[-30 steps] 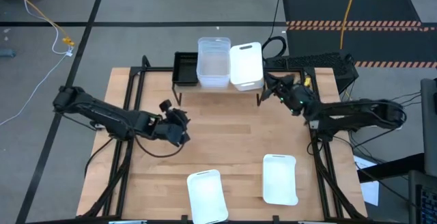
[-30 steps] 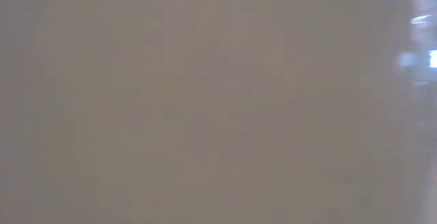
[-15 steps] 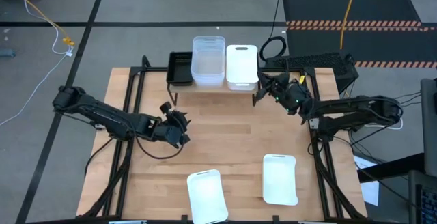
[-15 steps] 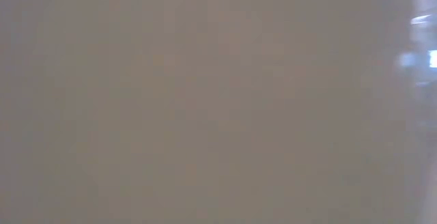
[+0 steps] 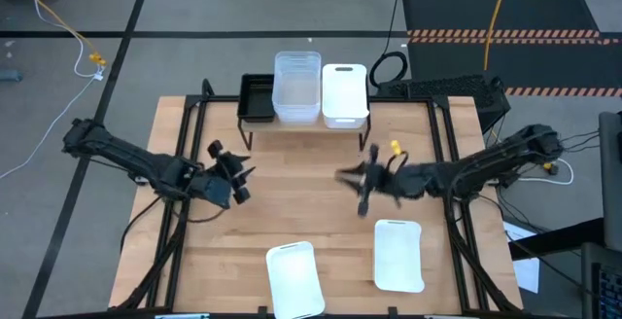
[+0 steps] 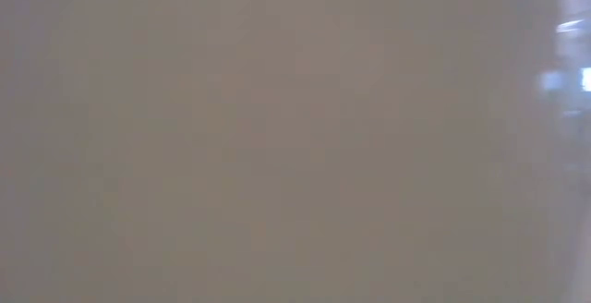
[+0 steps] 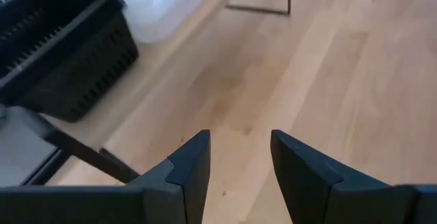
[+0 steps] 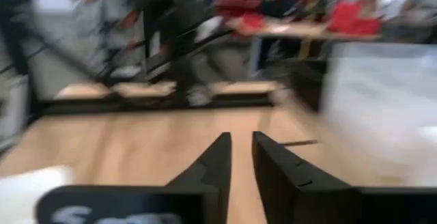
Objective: Stack baskets on shelf by color
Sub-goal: Stack the left white bin on top of the other white bin on the shelf
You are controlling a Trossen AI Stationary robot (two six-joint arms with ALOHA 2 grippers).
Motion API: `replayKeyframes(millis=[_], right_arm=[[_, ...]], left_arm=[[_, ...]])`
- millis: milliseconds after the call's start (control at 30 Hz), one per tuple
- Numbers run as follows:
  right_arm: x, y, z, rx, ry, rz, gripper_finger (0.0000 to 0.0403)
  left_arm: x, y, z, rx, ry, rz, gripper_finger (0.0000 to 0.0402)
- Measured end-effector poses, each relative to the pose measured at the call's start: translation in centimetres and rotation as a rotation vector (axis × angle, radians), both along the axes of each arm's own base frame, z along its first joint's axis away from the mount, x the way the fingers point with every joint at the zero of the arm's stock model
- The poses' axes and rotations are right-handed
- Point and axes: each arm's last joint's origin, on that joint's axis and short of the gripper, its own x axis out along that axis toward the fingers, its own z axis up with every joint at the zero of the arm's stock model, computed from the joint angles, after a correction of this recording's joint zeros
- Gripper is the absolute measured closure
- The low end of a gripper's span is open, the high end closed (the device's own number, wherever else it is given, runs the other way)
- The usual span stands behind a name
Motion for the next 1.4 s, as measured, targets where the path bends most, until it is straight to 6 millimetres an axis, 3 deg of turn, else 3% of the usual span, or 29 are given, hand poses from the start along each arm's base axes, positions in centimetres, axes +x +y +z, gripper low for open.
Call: replayKeyframes(millis=[100,367,567,733,900,1200,1400], right_arm=[[2.0,3.3,0.3,0.018,0.109,0.081,0.0318],[6.7,11.7,-2.2,0.102,0.328,0.341,0.0273],[9.8,15.3,-4.3,0.102,0.472,0.373,0.0268],[11.1,18.3,-5.2,0.274,0.532,0.621,0.0268],[10.6,20.0,-5.4,0.334,0.572,0.7,0.0268],[8.9,20.3,-7.4,0.124,0.687,0.775,0.0268],[8.7,20.2,-8.4,0.009,0.616,0.845,0.0268]], left_arm=[[-1.0,0.2,1.1,-0.026,-0.074,-0.004,0.0245],[-2.6,1.0,3.8,0.059,-0.222,-0.024,0.0245],[-3.1,0.8,5.2,-0.006,-0.328,-0.11,0.0245],[-3.4,0.1,4.4,-0.05,-0.265,-0.165,0.0245],[-3.2,0.0,4.4,-0.035,-0.278,-0.145,0.0245],[-2.2,0.4,4.3,-0.004,-0.28,-0.092,0.0245],[-1.5,0.4,3.8,0.01,-0.244,-0.082,0.0245]])
